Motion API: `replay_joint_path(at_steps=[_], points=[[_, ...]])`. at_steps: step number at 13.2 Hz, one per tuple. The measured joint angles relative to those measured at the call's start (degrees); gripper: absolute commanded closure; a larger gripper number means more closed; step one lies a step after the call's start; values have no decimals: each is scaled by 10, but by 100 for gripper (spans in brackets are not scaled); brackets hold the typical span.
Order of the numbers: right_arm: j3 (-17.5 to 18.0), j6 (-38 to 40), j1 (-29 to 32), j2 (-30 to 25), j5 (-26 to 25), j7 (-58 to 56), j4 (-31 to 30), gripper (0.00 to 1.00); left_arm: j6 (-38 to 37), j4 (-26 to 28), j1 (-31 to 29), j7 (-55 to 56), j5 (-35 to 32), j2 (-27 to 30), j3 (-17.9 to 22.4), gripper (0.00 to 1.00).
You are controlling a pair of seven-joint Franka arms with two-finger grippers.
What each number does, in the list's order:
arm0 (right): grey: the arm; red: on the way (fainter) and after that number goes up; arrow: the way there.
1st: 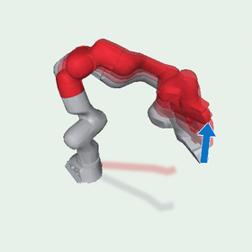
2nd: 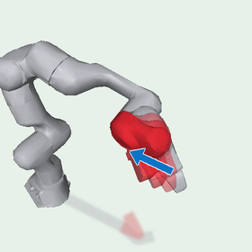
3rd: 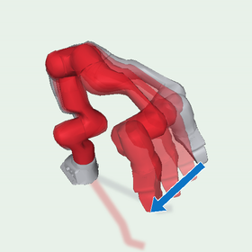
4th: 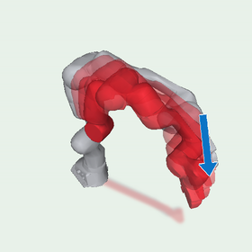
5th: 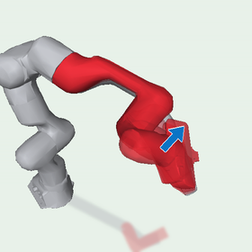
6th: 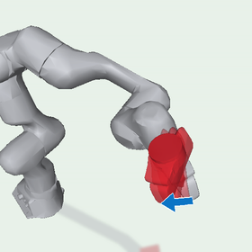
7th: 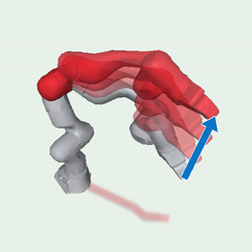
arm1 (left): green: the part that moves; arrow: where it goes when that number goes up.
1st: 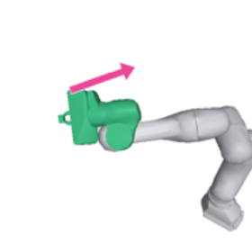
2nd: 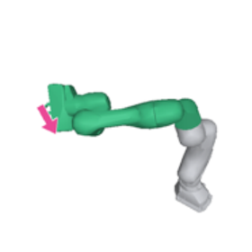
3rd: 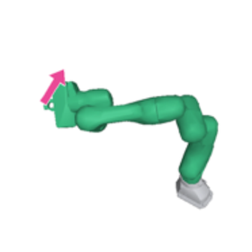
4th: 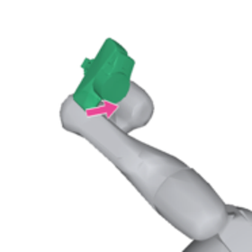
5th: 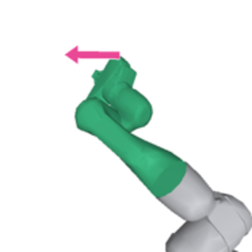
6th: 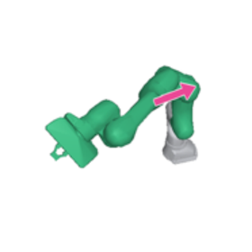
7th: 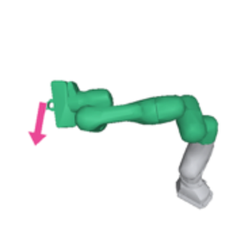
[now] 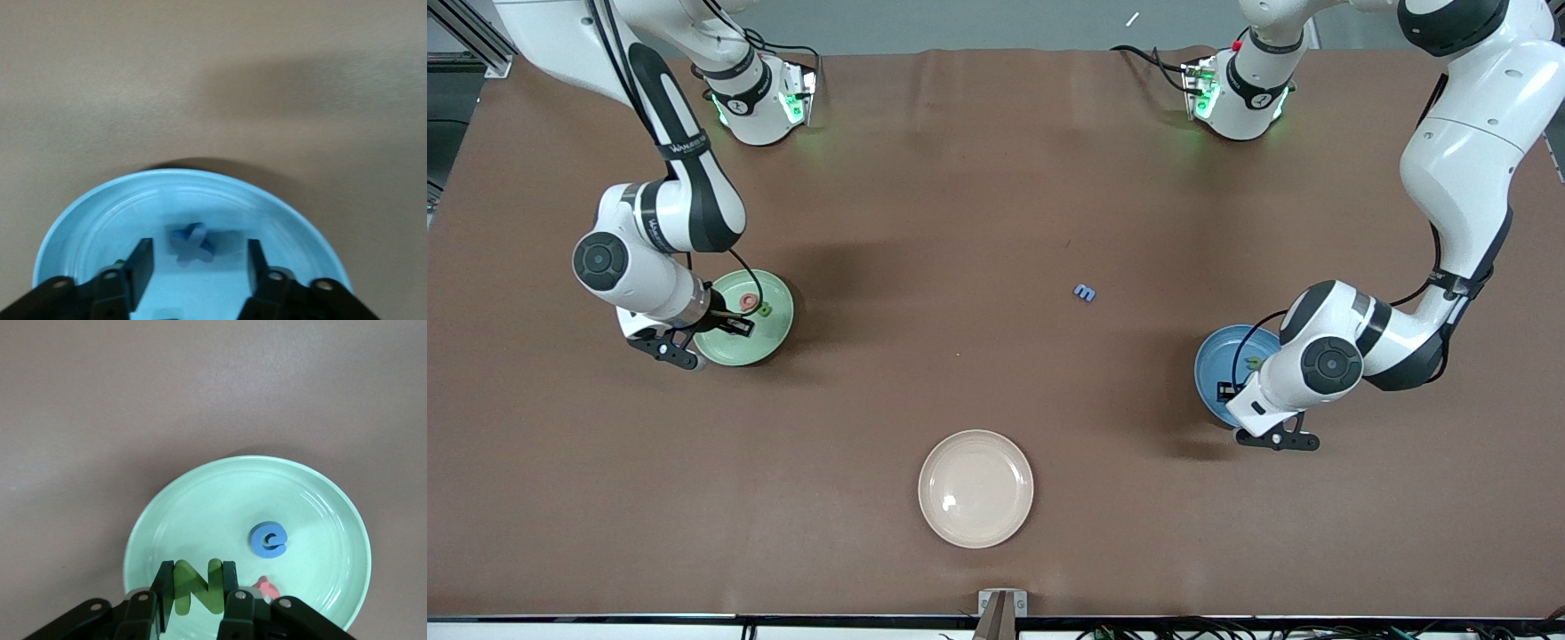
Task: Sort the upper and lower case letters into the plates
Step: 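Carry the x to the blue plate while the right carries N, then open both grippers over the plates and move the left toward E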
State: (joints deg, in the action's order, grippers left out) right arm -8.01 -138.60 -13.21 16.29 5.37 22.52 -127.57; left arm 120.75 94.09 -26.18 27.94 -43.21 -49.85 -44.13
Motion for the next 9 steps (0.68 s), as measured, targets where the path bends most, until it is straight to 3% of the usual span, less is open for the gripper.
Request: replay_joint_path(at_steps=[2,6,9], points=[[5,-19,0,18,0,-3,-5,99,-24,-2,-2,0,3,2,-35,0],[8,-35,0,44,0,-6,-5,98,-116,-5,1,38,7,4,-142,0],[7,-36,0,48,0,-6,-5,93,-127,12,34,72,7,5,-179,0]])
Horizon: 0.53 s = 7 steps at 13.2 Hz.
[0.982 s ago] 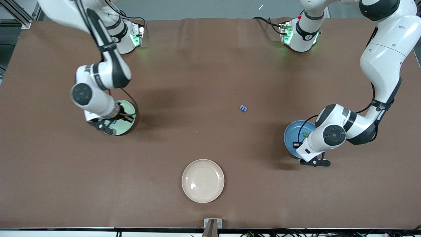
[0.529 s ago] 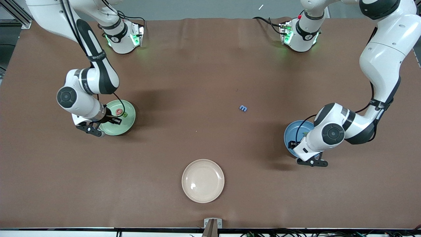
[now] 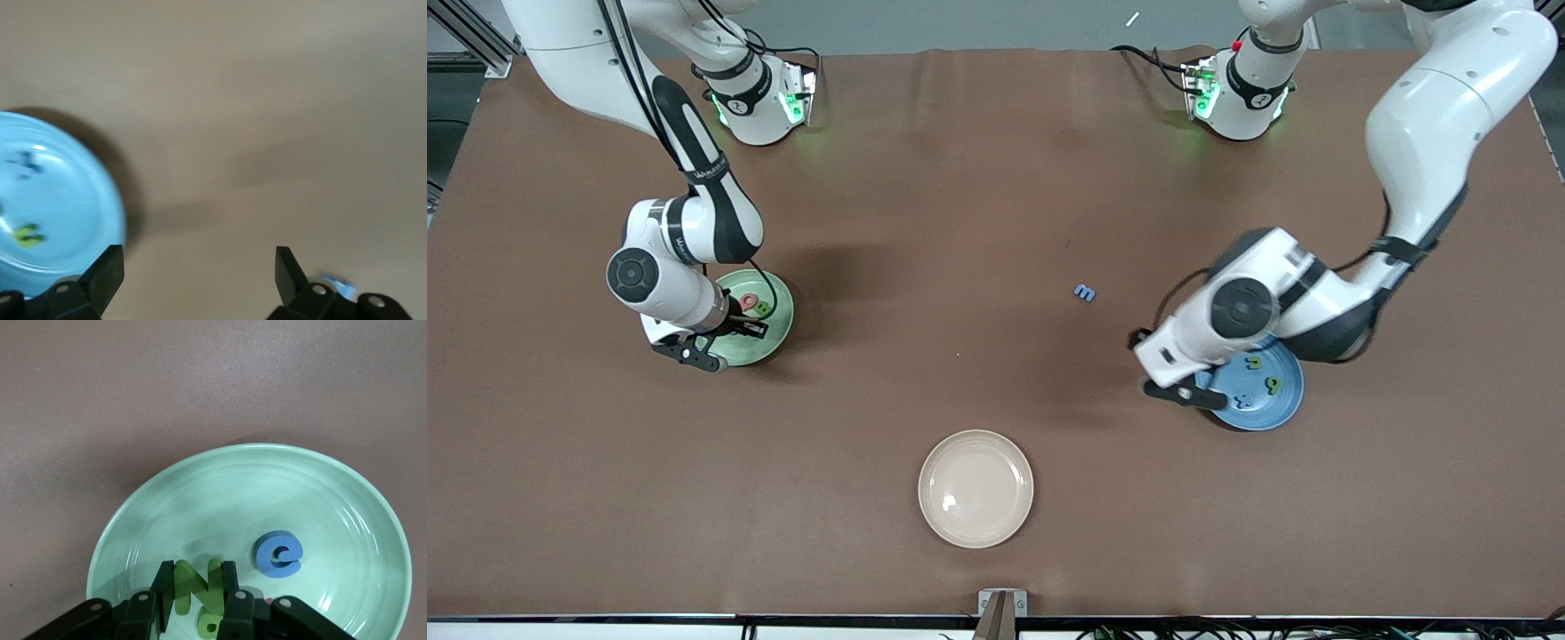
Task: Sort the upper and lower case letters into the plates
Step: 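Open both grippers over the plates and move the left toward E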
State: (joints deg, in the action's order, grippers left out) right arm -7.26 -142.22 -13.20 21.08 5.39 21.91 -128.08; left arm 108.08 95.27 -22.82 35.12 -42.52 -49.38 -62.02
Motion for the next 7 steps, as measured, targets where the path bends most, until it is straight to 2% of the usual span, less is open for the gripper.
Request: replay_joint_path(at_steps=[1,2,3,4,5,7], points=[[0,0,1,1,0,0,0,85,0,6,20,5,0,0,-1,0],[-1,0,1,1,0,0,0,59,0,11,42,9,0,0,-1,0],[-1,0,2,2,0,0,0,25,0,13,66,11,0,0,0,0],[-1,0,3,2,0,0,0,8,0,15,87,12,0,0,0,0],[-1,0,4,2,0,0,1,0,0,16,103,13,0,0,1,0],[-1,0,4,2,0,-2,4,0,8,33,117,13,0,0,2,0]])
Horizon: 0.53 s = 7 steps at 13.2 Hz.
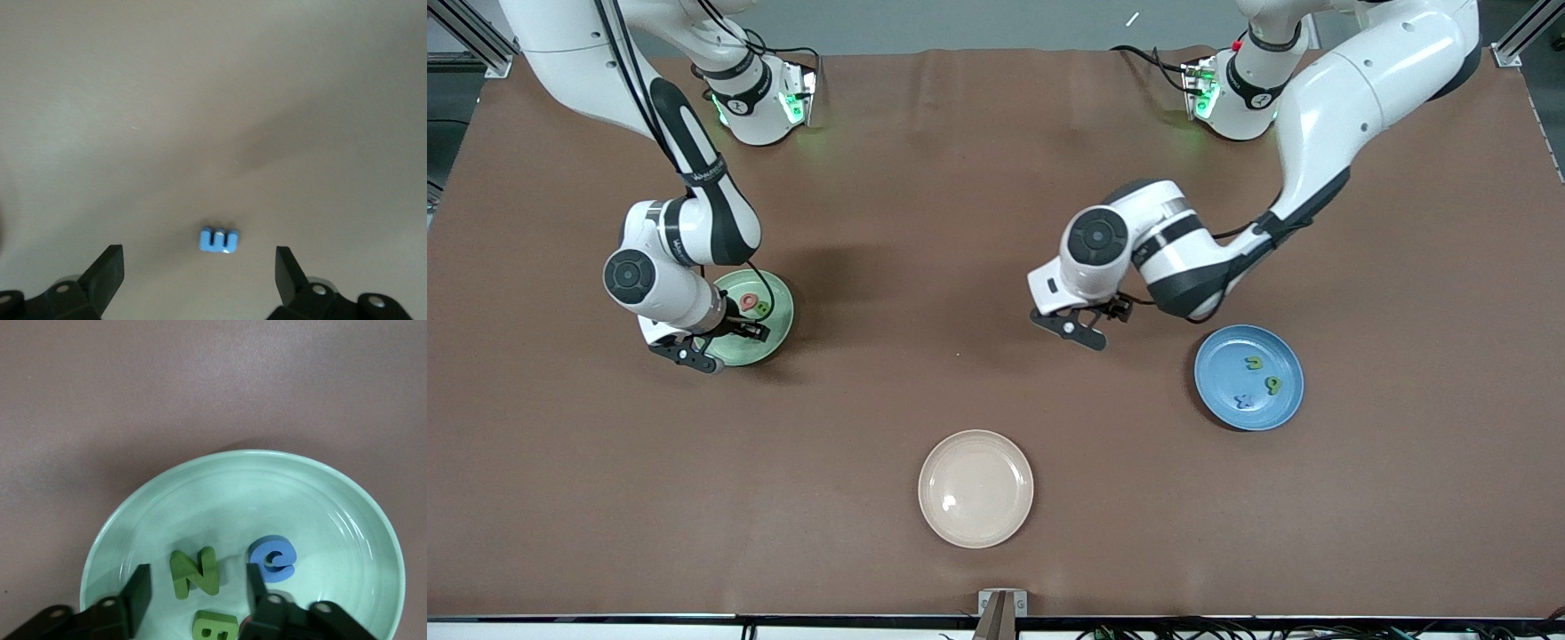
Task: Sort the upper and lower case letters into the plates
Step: 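Open both grippers over the plates and move the left toward E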
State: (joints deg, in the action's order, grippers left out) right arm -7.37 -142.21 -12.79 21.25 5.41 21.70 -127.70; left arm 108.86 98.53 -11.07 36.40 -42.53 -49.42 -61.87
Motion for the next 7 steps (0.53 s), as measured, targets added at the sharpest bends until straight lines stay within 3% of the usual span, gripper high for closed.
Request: replay_joint_path(at_steps=[3,7], points=[[0,26,0,-1,0,-22,15,0,54,51,-4,0,-12,-1,7,0],[-3,206,20,-27,-1,-113,108,0,113,118,-25,10,-38,-2,15,2]])
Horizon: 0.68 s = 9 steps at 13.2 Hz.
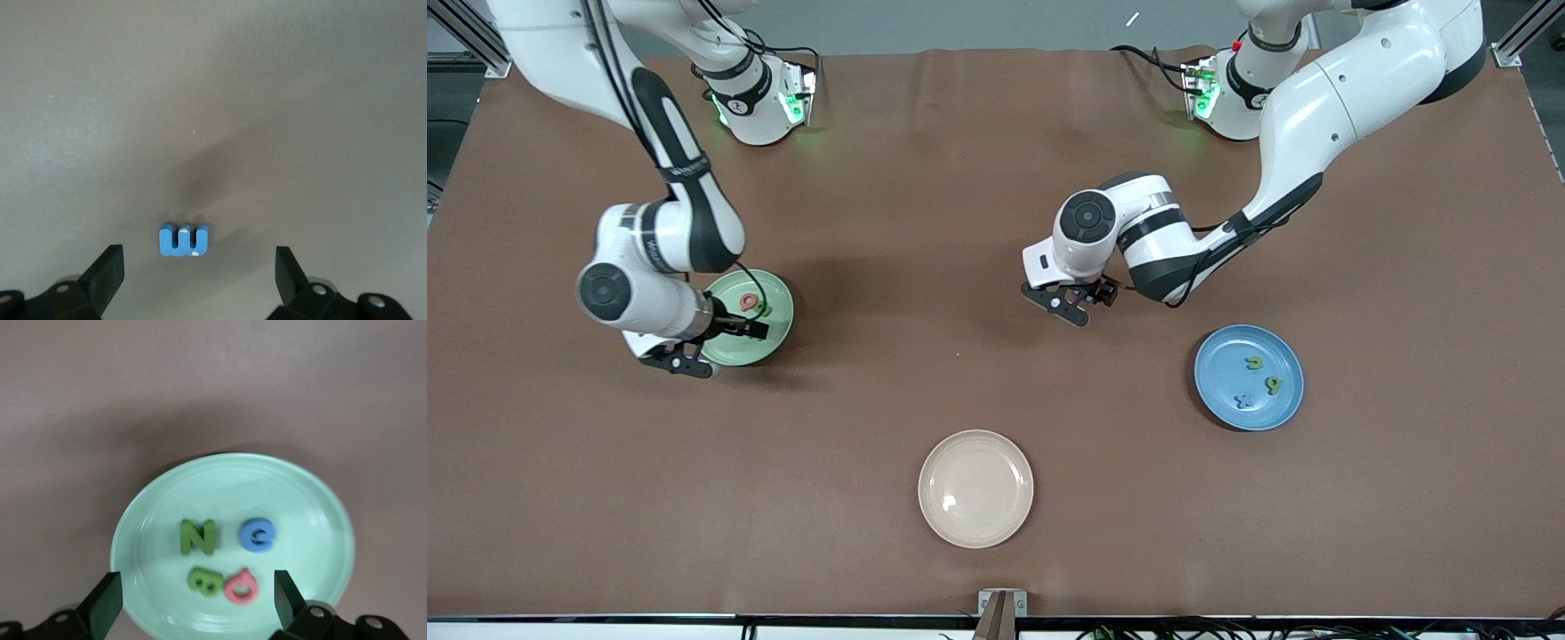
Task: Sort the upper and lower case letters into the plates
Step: 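Open both grippers over the plates and move the left toward E, then grasp the blue E with the left gripper while the right withdraws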
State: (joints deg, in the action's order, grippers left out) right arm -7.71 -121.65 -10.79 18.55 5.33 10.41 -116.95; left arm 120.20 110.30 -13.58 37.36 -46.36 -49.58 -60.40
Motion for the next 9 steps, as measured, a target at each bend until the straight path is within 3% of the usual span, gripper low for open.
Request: replay_joint_path(at_steps=[5,9], points=[[-3,224,61,-32,-54,-114,165,0,25,26,-15,0,-12,0,12,15],[-3,295,79,-32,-65,-149,274,0,37,32,-13,0,-13,0,25,33]])
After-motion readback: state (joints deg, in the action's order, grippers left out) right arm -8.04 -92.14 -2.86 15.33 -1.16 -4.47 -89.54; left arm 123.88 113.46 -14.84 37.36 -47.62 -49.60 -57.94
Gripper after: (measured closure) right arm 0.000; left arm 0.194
